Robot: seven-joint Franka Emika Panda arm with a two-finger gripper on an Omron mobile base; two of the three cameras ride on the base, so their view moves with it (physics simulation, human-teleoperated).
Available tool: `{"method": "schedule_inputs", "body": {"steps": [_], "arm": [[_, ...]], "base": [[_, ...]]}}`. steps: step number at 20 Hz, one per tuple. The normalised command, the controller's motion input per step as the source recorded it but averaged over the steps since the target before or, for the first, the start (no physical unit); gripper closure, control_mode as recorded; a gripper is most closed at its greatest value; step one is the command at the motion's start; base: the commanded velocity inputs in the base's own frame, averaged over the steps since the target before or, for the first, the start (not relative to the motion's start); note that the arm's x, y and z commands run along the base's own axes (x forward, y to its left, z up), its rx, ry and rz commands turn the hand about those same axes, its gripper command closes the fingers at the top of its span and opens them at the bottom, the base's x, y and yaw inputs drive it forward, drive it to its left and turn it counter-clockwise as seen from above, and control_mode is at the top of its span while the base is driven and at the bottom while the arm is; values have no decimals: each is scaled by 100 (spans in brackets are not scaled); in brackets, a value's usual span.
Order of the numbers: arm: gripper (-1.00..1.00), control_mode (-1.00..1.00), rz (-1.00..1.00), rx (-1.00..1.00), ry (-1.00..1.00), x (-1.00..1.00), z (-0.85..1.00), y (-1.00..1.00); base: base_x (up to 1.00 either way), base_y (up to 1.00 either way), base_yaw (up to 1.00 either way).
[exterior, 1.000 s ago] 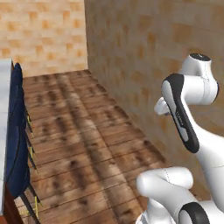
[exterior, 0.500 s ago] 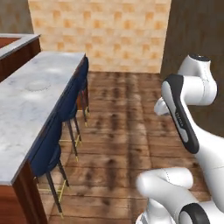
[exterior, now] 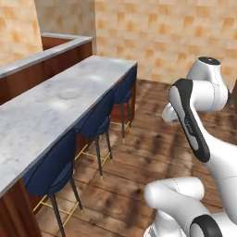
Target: Take the fish from the fridge and place it on the digital scale on the counter by the fridge. Wait a few seconds for a reading, then move it to the plate on the dining counter.
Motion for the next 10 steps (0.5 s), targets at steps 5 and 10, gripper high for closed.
{"method": "schedule_inputs", "body": {"steps": [5, 10], "arm": [[100, 100, 0, 0, 0, 0, 0, 0], [100, 100, 0, 0, 0, 0, 0, 0]], "base": [[94, -70, 57], [92, -61, 60]]}}
